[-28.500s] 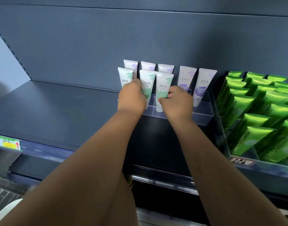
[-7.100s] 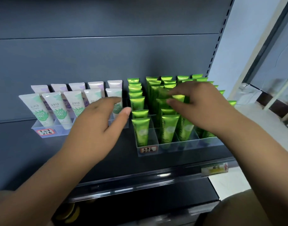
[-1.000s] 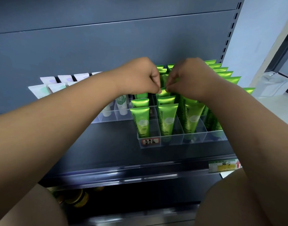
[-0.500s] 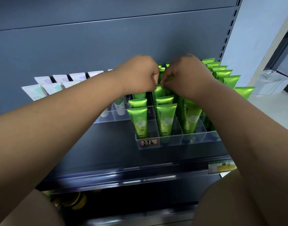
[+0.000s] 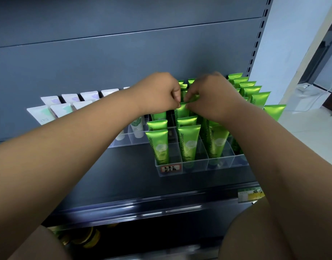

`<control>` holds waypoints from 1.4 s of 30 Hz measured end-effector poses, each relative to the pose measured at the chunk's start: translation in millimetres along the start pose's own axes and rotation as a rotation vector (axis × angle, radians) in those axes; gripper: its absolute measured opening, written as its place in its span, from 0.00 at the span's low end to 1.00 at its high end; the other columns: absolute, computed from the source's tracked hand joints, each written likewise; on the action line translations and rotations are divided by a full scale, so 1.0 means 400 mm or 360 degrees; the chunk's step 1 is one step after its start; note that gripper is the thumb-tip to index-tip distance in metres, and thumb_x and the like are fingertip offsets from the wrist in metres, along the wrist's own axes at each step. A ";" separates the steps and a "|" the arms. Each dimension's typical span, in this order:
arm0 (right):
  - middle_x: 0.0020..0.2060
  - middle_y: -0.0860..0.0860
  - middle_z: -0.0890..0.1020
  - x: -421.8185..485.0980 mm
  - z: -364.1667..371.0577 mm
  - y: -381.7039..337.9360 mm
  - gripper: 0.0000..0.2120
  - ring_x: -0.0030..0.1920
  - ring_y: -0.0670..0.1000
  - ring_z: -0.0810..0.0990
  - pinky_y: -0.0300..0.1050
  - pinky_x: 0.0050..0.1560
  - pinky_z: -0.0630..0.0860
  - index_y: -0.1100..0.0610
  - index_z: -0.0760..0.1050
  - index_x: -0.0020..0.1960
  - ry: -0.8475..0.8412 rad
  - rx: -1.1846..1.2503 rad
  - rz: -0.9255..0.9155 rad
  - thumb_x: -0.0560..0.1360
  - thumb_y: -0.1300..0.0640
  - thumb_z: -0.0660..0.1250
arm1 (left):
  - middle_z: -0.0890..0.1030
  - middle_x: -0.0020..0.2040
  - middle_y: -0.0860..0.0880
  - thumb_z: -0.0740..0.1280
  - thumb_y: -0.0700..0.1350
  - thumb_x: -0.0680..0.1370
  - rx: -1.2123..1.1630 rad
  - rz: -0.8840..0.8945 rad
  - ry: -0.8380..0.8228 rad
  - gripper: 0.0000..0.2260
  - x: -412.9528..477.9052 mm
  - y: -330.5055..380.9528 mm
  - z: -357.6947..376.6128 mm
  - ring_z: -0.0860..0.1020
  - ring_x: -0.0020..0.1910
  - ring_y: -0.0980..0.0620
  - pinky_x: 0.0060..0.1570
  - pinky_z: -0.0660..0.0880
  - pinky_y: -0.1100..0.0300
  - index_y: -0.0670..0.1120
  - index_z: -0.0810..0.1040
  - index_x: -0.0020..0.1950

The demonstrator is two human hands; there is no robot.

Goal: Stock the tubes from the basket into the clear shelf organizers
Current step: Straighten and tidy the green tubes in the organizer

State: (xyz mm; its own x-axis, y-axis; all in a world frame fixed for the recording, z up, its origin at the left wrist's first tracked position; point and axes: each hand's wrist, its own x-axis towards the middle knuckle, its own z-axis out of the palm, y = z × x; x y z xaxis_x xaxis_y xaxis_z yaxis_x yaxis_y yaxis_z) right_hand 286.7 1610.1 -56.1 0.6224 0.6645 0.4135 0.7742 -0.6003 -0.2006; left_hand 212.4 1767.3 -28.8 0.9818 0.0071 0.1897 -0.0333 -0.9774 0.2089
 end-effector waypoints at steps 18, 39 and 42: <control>0.45 0.50 0.85 0.043 -0.072 0.055 0.06 0.50 0.54 0.81 0.48 0.52 0.79 0.49 0.87 0.46 0.0071 0.0096 0.0311 0.73 0.53 0.71 | 0.86 0.46 0.51 0.72 0.41 0.75 0.0172 0.0203 0.0075 0.08 0.105 0.003 -0.021 0.81 0.48 0.52 0.48 0.74 0.61 0.49 0.87 0.51; 0.43 0.50 0.83 0.100 0.012 0.048 0.08 0.56 0.57 0.77 0.53 0.59 0.77 0.43 0.81 0.39 -0.0046 -0.0109 0.0172 0.68 0.49 0.62 | 0.85 0.46 0.49 0.76 0.43 0.71 0.0250 0.0124 -0.0034 0.06 0.137 -0.008 0.001 0.81 0.48 0.47 0.50 0.76 0.57 0.46 0.85 0.47; 0.45 0.50 0.83 0.103 0.013 0.046 0.08 0.59 0.56 0.76 0.54 0.61 0.76 0.42 0.81 0.39 -0.0049 -0.0063 0.0170 0.68 0.47 0.63 | 0.85 0.46 0.50 0.77 0.45 0.71 0.0241 0.0165 -0.0035 0.07 0.140 -0.021 0.005 0.81 0.50 0.48 0.57 0.76 0.54 0.48 0.85 0.47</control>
State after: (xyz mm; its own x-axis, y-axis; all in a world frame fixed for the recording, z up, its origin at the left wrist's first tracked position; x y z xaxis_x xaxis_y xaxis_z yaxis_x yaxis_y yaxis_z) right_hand 327.2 1628.6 -47.3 0.7050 0.6086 0.3641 0.6984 -0.6852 -0.2067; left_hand 268.0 1775.6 -22.0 0.9785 -0.0982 0.1811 -0.1075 -0.9933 0.0420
